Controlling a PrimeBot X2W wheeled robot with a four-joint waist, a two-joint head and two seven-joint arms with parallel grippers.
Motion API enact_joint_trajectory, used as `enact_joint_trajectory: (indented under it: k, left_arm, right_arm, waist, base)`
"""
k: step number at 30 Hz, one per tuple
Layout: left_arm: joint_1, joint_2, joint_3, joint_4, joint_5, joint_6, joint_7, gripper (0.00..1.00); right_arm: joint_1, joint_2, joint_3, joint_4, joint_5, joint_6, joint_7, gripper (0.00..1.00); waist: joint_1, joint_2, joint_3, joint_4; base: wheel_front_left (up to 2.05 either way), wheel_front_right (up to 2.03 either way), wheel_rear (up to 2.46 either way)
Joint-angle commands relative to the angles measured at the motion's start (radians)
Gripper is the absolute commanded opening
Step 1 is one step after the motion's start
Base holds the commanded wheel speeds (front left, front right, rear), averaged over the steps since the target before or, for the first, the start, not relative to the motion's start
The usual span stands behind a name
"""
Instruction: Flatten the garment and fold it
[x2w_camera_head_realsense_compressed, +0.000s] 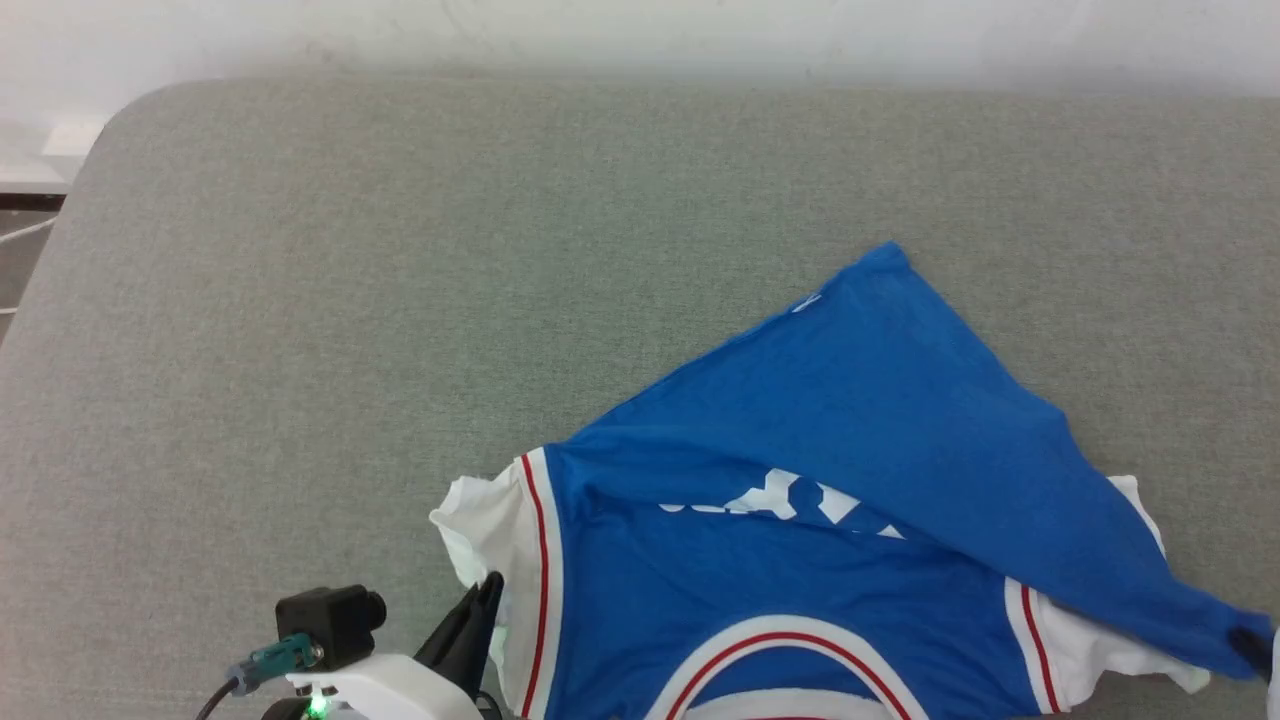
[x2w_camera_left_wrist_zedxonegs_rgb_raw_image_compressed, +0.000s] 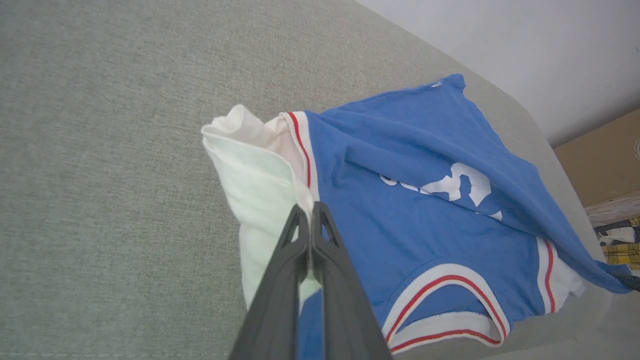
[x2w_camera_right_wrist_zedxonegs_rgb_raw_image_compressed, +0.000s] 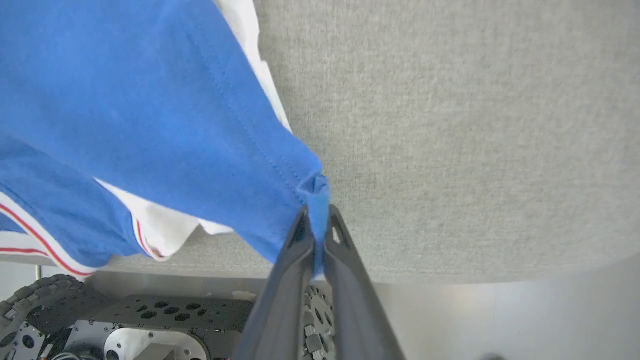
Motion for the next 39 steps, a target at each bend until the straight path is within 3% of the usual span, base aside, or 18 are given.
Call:
enact_joint_trajectory:
  k: [1, 8, 13, 18, 27, 33, 39]
  left_arm:
    - [-0.015, -0.005, -0.001, 0.001, 0.002, 0.007, -0.008, 0.0]
    - [-0.04, -0.008, -0.018, -0.018, 0.014, 0.003, -0.005, 0.0]
    - [-0.079, -0.027, -0.043, -0.036, 0.029, -0.004, -0.005, 0.0]
    - [-0.117, -0.044, -0.085, -0.028, 0.049, -0.024, -0.002, 0.0]
    - [-0.181, -0.102, -0.139, 0.013, 0.064, -0.058, -0.028, 0.0]
    - [-0.212, -0.124, -0.172, 0.047, 0.092, -0.064, -0.042, 0.0]
    - [-0.229, -0.14, -0.185, 0.07, 0.092, -0.072, -0.051, 0.0]
  right_arm:
    - [-0.032, -0.013, 0.005, -0.005, -0.006, -0.002, -0.007, 1.0]
    - [-0.208, -0.076, 0.093, -0.072, 0.047, -0.002, 0.0, 1.0]
    - [-0.397, -0.134, 0.21, -0.067, 0.065, -0.002, 0.021, 1.0]
    - [-0.597, -0.178, 0.335, 0.023, 0.057, -0.002, 0.062, 1.0]
    - [-0.841, -0.186, 0.481, 0.259, -0.018, -0.002, 0.066, 1.0]
    - [-0.892, -0.221, 0.556, 0.383, -0.04, -0.002, 0.082, 1.0]
    - [-0.861, -0.267, 0.647, 0.432, -0.019, -0.002, 0.106, 1.0]
  waist:
    - [0.0, 0.0, 0.005, 0.007]
    - [0.0, 0.0, 0.051, 0.053]
    - [0.0, 0.0, 0.13, 0.11]
    - [0.0, 0.0, 0.208, 0.175]
    - [0.0, 0.0, 0.299, 0.288]
    - [0.0, 0.0, 0.33, 0.329]
    - [0.0, 0.0, 0.34, 0.332]
  base:
    - [0.0, 0.0, 0.0]
    - [0.0, 0.0, 0.0]
    - [0.0, 0.0, 0.0]
    - [0.0, 0.0, 0.0]
    - [0.0, 0.0, 0.0]
    - [0.0, 0.0, 0.0]
    - [0.0, 0.0, 0.0]
